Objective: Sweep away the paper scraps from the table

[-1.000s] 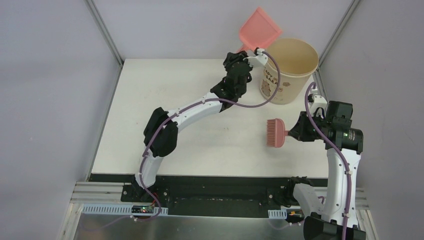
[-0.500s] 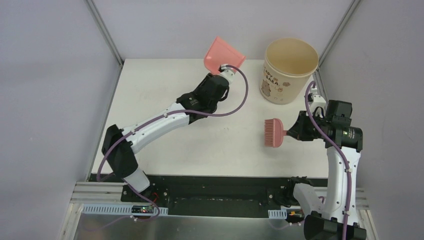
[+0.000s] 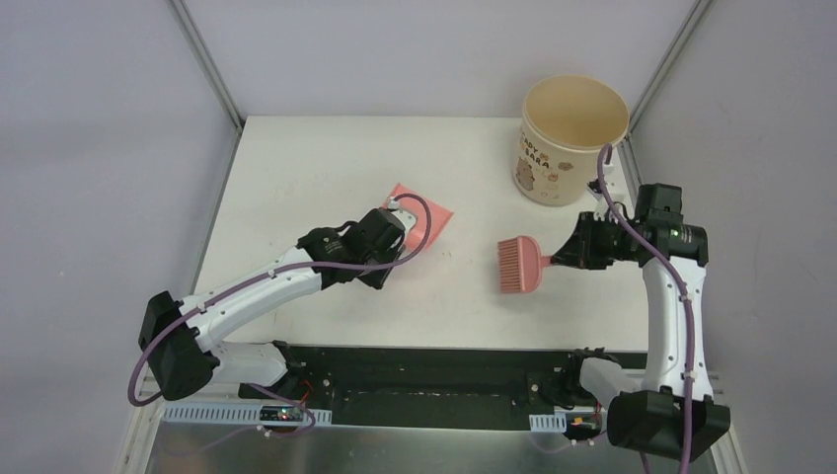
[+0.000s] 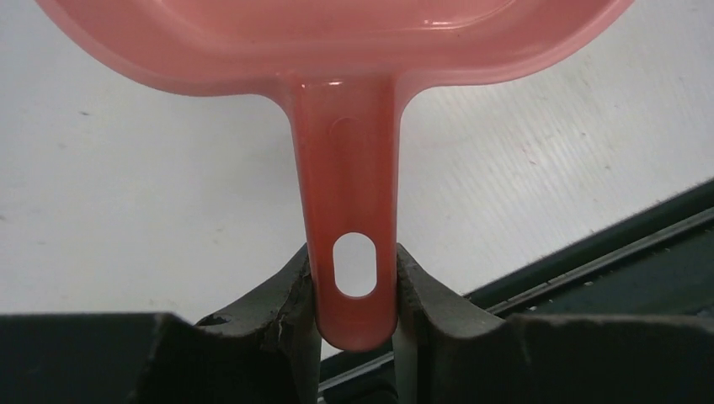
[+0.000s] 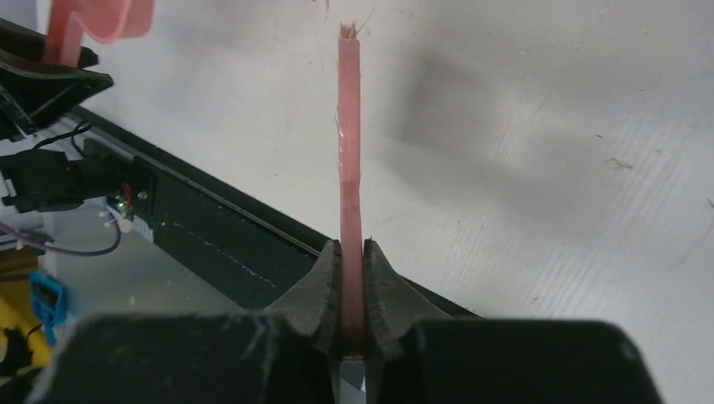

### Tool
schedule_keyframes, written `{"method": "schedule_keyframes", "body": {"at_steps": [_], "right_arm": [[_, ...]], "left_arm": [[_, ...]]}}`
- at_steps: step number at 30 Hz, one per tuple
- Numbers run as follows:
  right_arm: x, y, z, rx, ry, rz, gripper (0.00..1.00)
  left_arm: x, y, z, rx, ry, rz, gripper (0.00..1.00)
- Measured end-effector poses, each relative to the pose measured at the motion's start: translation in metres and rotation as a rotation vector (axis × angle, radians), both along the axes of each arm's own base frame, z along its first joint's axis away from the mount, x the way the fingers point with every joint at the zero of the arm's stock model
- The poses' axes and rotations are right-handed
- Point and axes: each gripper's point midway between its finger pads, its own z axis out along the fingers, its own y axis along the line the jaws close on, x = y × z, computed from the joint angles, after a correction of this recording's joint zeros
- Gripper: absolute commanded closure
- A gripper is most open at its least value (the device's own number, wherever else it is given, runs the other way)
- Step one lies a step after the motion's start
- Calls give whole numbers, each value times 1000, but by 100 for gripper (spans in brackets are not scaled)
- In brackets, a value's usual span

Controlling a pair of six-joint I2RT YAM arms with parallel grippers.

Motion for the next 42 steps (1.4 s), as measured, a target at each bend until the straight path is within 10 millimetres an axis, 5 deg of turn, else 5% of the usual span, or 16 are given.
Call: {"method": "schedule_keyframes", "body": {"at_steps": [10,17,23,31,38,42], "right_arm": [[-3,66,-29,159,252,338,100],[-13,86,-46,169,348,460,100],[-19,100,-70,206,502,532,100],[-8,99,-103,165,641,504,100],[9,96,-116,99,640,458,79],[15,87,-126,24,627,433,55]], "left_arm": [[-49,-17,-57,-56,312,-17,100],[-60,-21,-97,3,438,1,99],[-57,-31,-104,-9,430,-4,88],[-46,-38,-106,-28,390,31,57],[-36,-44,-98,-45,353,38,51],[-35,-45,-85,-63,334,25,51]]}}
